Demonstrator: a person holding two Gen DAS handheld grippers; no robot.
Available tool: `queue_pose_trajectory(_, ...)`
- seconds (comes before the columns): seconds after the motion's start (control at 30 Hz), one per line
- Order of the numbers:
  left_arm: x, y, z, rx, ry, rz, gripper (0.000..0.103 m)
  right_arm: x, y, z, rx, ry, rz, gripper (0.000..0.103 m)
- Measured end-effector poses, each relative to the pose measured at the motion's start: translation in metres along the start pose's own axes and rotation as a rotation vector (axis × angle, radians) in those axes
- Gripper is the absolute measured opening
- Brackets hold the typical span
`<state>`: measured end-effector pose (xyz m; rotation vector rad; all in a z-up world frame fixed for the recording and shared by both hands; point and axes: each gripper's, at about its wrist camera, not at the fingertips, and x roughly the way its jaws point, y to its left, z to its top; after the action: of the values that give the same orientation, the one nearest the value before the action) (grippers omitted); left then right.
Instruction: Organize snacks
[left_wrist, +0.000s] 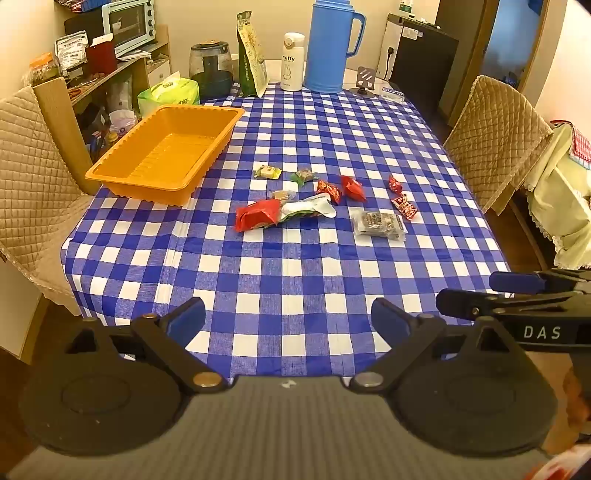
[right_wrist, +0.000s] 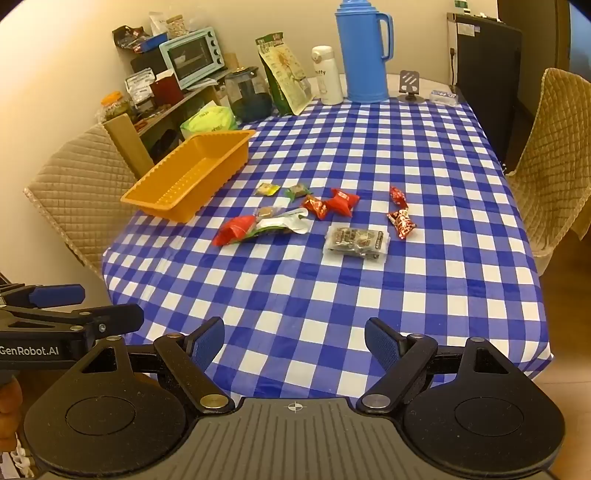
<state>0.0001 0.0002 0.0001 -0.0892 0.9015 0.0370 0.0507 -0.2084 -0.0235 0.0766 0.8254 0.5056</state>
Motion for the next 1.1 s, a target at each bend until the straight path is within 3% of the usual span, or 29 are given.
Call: queue_pose_trajectory(1.1, -0.0002, 0.0001, 0.0003, -0.001, 0.0, -0.005, 0.096, 0.0051, -0.0006, 0.0007, 0.002, 0.008, -0.001, 0.083)
